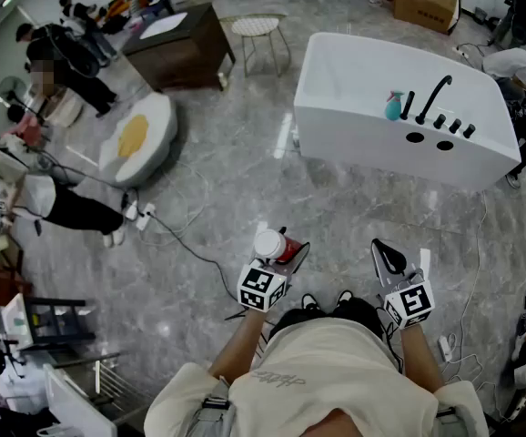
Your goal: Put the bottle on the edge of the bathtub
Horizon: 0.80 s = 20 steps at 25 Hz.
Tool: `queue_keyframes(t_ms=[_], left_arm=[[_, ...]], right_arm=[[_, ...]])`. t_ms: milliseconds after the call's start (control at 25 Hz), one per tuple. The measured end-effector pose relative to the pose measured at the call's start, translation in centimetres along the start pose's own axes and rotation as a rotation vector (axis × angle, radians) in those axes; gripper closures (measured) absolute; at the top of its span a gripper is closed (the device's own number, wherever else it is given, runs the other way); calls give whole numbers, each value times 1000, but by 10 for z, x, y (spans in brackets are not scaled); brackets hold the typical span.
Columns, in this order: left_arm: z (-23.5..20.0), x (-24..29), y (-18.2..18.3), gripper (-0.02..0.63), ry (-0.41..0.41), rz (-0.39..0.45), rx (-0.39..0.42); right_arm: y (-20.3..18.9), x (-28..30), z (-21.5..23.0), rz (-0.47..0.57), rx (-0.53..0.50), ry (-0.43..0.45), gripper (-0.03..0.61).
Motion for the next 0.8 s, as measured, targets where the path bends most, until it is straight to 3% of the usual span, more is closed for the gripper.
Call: queue_keyframes(t_ms=[400, 560, 800], left_arm=[[-5, -3, 24, 324, 7, 66, 50], [-10, 0, 33, 325, 5, 115, 19], [-26, -4, 27, 324, 9, 100, 14]], right_arm=[[-5, 3, 2, -10, 68, -2, 577], [-7, 10, -1, -15, 82, 6, 577], [-7, 25, -7, -26, 69, 12, 577]])
Point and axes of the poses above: the fingertips, and each gripper's own axes: x forward along the fingers, z to its right, y out of its top, the point moved 1 cm from there along -x, backward along the fingers, and after that the axes turned 11 degrees about x, right-handed, at the moved point
